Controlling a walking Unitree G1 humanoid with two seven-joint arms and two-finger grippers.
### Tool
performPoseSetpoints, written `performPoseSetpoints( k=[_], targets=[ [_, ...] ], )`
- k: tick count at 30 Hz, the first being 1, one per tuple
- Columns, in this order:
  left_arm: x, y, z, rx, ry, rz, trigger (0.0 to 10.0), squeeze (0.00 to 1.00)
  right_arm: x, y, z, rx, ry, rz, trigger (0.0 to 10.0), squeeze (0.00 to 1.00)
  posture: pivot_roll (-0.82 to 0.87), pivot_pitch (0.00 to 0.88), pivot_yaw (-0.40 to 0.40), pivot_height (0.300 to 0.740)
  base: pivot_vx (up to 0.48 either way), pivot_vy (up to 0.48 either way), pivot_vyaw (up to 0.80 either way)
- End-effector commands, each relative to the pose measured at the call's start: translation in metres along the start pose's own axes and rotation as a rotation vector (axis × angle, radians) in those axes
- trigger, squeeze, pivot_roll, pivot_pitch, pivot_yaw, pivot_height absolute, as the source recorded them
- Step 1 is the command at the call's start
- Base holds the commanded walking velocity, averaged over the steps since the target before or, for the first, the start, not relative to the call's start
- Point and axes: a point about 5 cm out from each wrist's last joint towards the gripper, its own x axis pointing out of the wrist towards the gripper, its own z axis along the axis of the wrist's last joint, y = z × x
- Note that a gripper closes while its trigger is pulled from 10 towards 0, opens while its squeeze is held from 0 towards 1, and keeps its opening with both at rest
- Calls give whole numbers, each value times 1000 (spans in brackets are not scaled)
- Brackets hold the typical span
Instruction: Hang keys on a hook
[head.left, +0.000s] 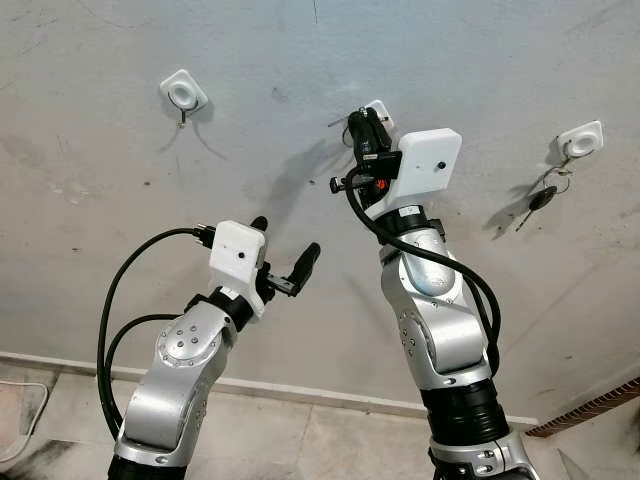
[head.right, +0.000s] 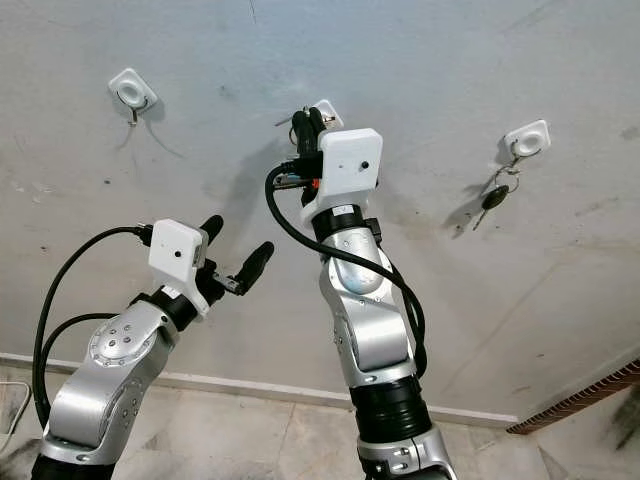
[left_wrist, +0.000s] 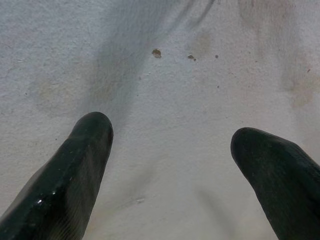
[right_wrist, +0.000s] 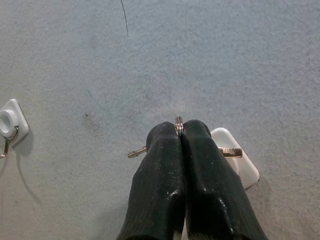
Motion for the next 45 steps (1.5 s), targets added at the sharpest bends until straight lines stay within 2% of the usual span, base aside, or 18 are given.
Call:
performPoseSetpoints(
  k=[1,10,29,31,36,42,45],
  targets=[
    [0,-2,2,6,-6,-5,10000,0,2,6,0,22,-11,-1,10000,0,239,63,-72,740,0,0,0],
    [0,-3,3,4,-8,-5,10000,0,3,7,-7,34,5,-12,10000,0,243,67,-72,740,0,0,0],
    [0,-4,9,-1,-23,-5,10000,0,0,-2,-16,13,23,-37,10000,0,243,75,-75,740,0,0,0],
    [1,-5,12,-4,-31,-9,10000,0,-5,-8,-18,7,37,-62,10000,0,243,75,-75,740,0,0,0],
    [3,-5,16,-10,-44,-11,10000,0,-7,-11,-21,1,47,-69,10000,0,239,75,-73,740,0,0,0],
    [9,-6,38,-28,-117,-17,10000,0,-11,-14,-25,-9,61,-78,10000,0,241,74,-72,740,0,0,0],
    [10,-6,38,-26,-115,-16,10000,0,-11,-15,-25,-10,61,-79,10000,0,241,74,-72,740,0,0,0]
  ],
)
